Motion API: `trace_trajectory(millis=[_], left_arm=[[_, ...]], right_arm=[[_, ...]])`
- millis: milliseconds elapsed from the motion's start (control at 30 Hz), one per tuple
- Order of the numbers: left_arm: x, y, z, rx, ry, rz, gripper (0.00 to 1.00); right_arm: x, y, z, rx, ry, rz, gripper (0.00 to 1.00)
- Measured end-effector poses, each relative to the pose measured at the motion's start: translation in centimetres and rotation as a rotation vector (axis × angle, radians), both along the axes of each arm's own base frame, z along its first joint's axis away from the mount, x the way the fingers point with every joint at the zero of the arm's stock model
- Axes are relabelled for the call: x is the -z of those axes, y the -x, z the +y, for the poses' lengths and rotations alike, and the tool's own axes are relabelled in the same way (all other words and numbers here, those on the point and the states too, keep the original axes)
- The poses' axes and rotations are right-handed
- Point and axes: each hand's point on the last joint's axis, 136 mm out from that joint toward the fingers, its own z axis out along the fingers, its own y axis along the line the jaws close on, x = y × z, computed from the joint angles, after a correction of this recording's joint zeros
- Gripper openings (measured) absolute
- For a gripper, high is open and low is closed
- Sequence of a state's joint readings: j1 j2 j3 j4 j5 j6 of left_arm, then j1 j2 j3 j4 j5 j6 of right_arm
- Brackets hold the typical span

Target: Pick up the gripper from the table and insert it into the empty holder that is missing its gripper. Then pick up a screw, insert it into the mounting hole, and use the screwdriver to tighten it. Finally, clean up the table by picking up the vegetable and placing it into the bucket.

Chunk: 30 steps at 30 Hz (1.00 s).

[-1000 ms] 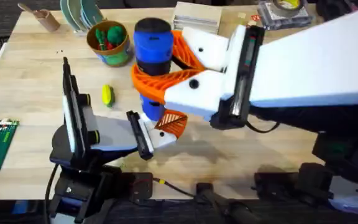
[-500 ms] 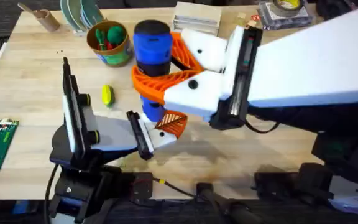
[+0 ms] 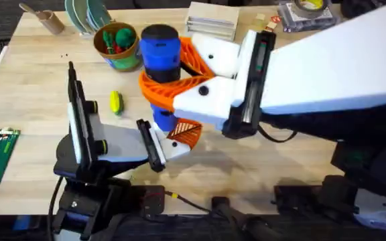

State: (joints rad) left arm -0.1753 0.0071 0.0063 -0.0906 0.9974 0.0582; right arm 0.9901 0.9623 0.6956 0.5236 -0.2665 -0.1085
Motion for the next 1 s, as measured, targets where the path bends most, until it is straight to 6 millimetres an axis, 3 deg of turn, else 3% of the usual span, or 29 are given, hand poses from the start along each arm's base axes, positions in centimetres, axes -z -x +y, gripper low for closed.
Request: trace_trajectory(millis=[367,433,600,667,833,1000], left_arm=[[0.0,0.0,0.0,0.002,0.000,-0.001,0.003],[0.0,0.0,0.0,0.002,0.000,-0.001,0.003],[0.0,0.0,0.0,0.002,0.000,-0.001,0.003],[0.0,0.0,0.0,0.002,0.000,-0.001,0.003],[0.0,0.0,0.0,0.002,0.000,-0.001,0.003],[0.0,0.0,0.0,0.002,0.000,-0.001,0.003]], right_arm=[[-0.5,0.1,-0.1,-0.001,-0.020,-0.013,0.036],[-1.7,0.3,-0.5,0.002,-0.062,-0.044,0.035],[-7.4,0.4,-3.6,0.064,-0.262,-0.175,0.034],[-8.3,-0.1,-4.7,0.099,-0.291,-0.197,0.034],[-6.4,-4.0,-5.5,0.225,-0.197,-0.205,0.033],[-1.4,-11.6,-7.7,0.476,0.031,-0.240,0.033]])
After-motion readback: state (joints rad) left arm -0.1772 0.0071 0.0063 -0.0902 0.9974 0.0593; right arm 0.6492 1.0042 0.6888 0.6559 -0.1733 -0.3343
